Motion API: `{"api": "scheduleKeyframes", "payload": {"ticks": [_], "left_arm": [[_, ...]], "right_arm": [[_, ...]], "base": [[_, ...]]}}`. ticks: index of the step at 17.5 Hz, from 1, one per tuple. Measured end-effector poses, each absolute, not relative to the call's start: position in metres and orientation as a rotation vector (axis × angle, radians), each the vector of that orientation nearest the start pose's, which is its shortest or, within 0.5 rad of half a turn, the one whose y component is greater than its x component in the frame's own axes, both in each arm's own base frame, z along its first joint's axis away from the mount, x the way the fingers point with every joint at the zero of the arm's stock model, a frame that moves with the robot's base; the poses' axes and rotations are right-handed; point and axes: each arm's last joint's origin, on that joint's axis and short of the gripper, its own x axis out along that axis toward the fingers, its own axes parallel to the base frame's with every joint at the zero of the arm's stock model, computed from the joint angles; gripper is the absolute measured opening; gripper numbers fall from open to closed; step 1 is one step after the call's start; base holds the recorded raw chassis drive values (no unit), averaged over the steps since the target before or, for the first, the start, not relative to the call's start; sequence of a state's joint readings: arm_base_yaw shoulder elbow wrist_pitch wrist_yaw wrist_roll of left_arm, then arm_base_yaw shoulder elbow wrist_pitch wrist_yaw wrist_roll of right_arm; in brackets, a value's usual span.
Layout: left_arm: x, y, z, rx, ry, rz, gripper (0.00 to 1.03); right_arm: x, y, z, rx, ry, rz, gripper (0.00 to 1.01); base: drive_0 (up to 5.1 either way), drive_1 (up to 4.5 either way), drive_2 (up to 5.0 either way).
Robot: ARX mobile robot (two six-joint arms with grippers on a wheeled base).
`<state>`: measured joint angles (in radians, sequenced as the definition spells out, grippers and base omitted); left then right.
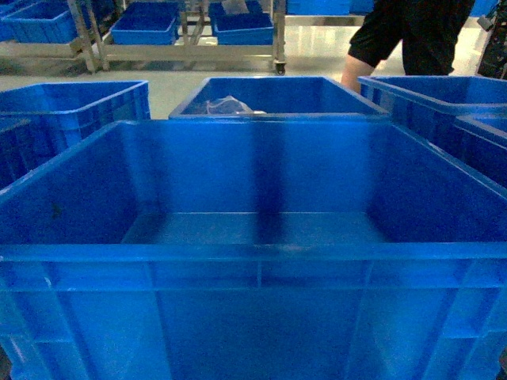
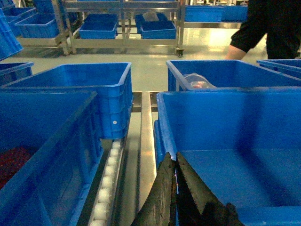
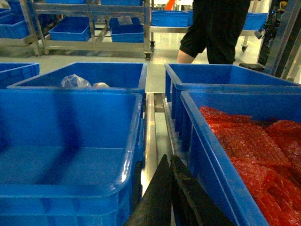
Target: Place box next to blue box on left shelf
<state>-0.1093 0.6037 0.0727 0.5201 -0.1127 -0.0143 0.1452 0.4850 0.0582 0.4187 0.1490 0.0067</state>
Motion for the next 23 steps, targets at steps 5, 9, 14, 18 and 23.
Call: {"api": "scheduleKeyframes", "payload": {"ticks": [5, 9, 14, 18, 23], "left_arm": [[0.129, 0.000, 0.176, -0.013, -0.003, 0.006, 0.02], [0.121, 0.000, 0.172, -0.011, -0.020, -0.002, 0.02], [0.113, 0.000, 0.172, -0.011, -0.016, -0.002, 0.02], [0.108, 0.000, 0.172, -0.011, -0.018, -0.003, 0.02], [0.097, 0.000, 0.167, -0.010, 0.007, 0.000, 0.02]], "right_arm": [[0.122, -0.002, 0.171, 0.006, -0.019, -0.026, 0.02], [0.115, 0.000, 0.171, 0.006, -0.012, -0.001, 0.02], [0.109, 0.000, 0.171, 0.006, -0.015, -0.001, 0.02], [0.097, 0.000, 0.168, 0.006, -0.005, 0.000, 0.02], [0.097, 0.000, 0.167, 0.006, -0.003, -0.002, 0.02]], "base": [[0.0, 0.00, 0.0], [0.0, 0.00, 0.0], [0.0, 0.00, 0.0], [0.0, 0.00, 0.0], [0.0, 0.00, 0.0]]}}
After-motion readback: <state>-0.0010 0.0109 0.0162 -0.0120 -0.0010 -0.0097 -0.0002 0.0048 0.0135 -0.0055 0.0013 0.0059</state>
